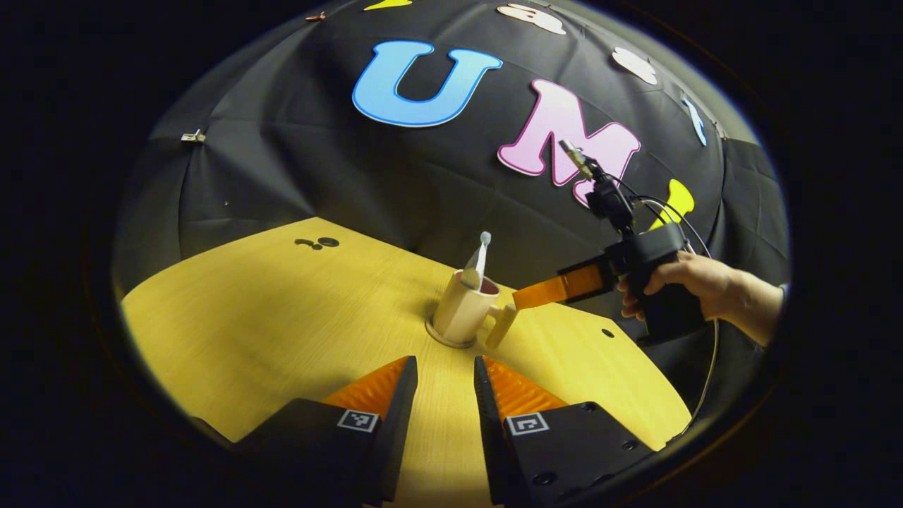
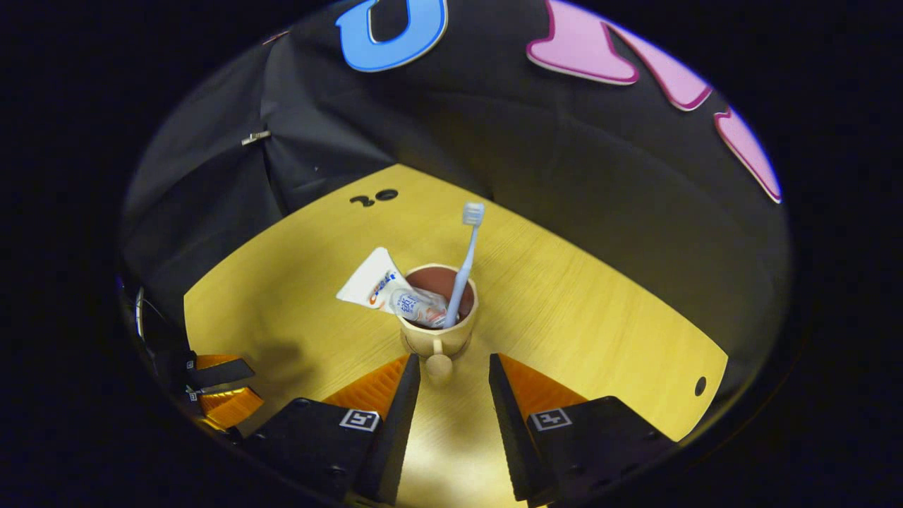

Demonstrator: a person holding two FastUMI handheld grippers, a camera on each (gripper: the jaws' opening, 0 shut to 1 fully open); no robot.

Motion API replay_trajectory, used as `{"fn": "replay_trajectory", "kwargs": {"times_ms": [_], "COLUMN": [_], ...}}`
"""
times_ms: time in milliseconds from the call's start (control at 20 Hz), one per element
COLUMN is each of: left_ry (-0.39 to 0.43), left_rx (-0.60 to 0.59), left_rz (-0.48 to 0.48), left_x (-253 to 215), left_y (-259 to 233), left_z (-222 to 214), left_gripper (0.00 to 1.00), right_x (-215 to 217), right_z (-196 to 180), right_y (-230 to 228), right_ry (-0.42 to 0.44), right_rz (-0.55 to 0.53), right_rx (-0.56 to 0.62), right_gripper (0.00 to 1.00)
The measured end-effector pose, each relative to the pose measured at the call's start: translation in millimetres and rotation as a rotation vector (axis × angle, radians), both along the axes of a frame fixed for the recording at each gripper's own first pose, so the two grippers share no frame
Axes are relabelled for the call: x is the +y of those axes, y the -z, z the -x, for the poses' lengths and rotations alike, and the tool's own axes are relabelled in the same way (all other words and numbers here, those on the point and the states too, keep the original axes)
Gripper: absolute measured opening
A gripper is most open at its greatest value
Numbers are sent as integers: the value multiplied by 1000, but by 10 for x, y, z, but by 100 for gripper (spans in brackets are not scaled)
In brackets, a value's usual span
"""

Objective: Put the toothbrush and toothpaste on the desktop into the cup, then pick up the cup and place it on the coaster on the desktop.

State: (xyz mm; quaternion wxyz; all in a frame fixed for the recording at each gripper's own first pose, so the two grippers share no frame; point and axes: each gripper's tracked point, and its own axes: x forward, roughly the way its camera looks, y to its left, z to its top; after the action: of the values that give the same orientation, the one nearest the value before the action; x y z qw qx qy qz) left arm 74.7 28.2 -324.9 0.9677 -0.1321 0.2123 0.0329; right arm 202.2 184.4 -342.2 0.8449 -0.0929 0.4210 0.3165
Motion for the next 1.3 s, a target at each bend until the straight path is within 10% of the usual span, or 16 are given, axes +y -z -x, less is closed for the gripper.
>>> {"fn": "replay_trajectory", "kwargs": {"times_ms": [450, 900, 1300], "left_ry": [96, 244, 331], "left_rx": [-51, -79, -129], "left_rz": [22, -57, -183], "left_x": [-459, -949, -1171], "left_y": [-1236, -1932, -2255], "left_z": [68, 372, 429], "left_gripper": [51, 51, 78], "right_x": [-109, -714, -976], "right_z": [631, 1165, 1469], "right_y": [-1598, -2467, -2669], "right_ry": [123, 235, 271], "right_rz": [-268, -297, -325], "right_rx": [-197, -366, -432], "right_gripper": [64, 72, 75]}}
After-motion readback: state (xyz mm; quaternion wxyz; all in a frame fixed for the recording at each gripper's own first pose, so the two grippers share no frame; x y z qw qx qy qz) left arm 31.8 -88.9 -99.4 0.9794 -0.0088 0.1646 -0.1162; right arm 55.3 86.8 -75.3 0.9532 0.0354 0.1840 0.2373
